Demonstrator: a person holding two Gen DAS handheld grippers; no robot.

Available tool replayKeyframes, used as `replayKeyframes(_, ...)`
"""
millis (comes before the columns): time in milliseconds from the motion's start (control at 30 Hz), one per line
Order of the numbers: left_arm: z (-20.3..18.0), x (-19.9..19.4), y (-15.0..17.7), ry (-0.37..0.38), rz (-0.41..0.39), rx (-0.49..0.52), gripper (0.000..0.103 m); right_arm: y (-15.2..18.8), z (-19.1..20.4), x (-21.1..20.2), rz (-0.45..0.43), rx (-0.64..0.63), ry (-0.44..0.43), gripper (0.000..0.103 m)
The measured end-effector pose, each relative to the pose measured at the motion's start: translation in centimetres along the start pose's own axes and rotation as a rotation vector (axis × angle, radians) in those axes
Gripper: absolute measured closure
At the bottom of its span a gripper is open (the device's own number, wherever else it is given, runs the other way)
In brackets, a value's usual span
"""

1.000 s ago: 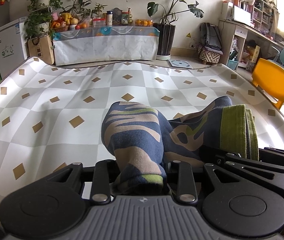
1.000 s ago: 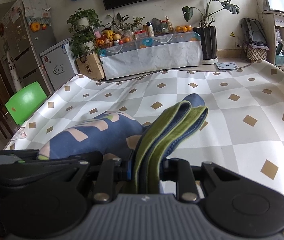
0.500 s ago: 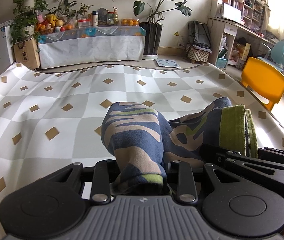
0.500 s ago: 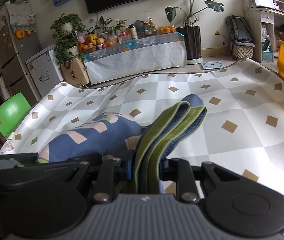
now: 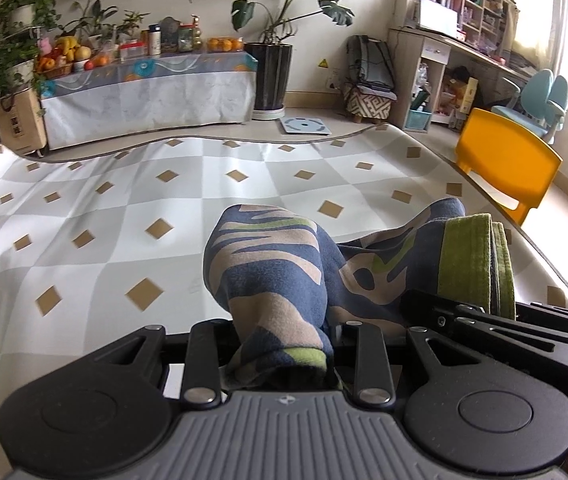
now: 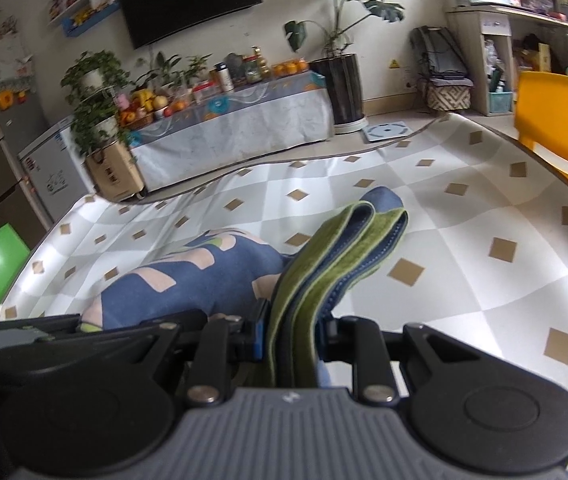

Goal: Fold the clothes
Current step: 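Hold the lifted folded pants up with both closed tools, then lower the folded navy pants onto the mat with both tools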

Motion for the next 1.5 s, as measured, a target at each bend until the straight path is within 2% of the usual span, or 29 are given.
replayKeyframes(367, -5.9, 4.4, -3.1, 0.073, 0.013, 0.065, 0.075, -2.3, -6.7, 1.0, -0.044, 0.092, 0.096, 0.082)
replayKeyframes(800, -13.7, 10.6, -4.1, 0.167, 0.068, 0.129, 0.075, -3.4, -17.0, 2.3, -0.099, 0.290, 0.211, 0.083)
replayKeyframes(933, -15.2, 13.7, -3.1, 0.199, 0.144, 0.127, 0.072, -2.7, -20.2, 3.1, -0.086, 0.345, 0.302, 0.080)
replayKeyframes(967, -15.0, 14.0, -2.6, 0.187, 0.157, 0.114, 0.072, -2.4, -21.0, 3.3, -0.081, 0.361, 0.330, 0.078)
replayKeyframes(1100, -13.6, 14.8, -0.9, 0.132, 0.181, 0.092, 0.068, -2.0, -22.3, 3.4, -0.090, 0.390, 0.331, 0.069)
replayKeyframes(1233, -10.9, 15.0, 0.1, 0.097, 0.191, 0.080, 0.061, -1.0, -22.1, 4.7, -0.031, 0.421, 0.262, 0.066)
replayKeyframes(1333, -8.6, 15.0, 0.6, 0.047, 0.189, 0.057, 0.059, -0.5, -21.3, 5.6, 0.011, 0.419, 0.225, 0.064)
replayKeyframes(1500, -6.0, 15.1, 0.8, 0.019, 0.192, 0.022, 0.059, 0.0, -20.0, 7.0, 0.068, 0.405, 0.188, 0.061)
Point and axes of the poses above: each gripper's, at about its wrist camera, not at the fingertips, and x roughly the way its jaws point, z to its left, y to its underside, the point moved 5 cm from there along x, roughly the way its jaws point, and after that the axes turned 10 degrees about x, right-handed, at the moved point
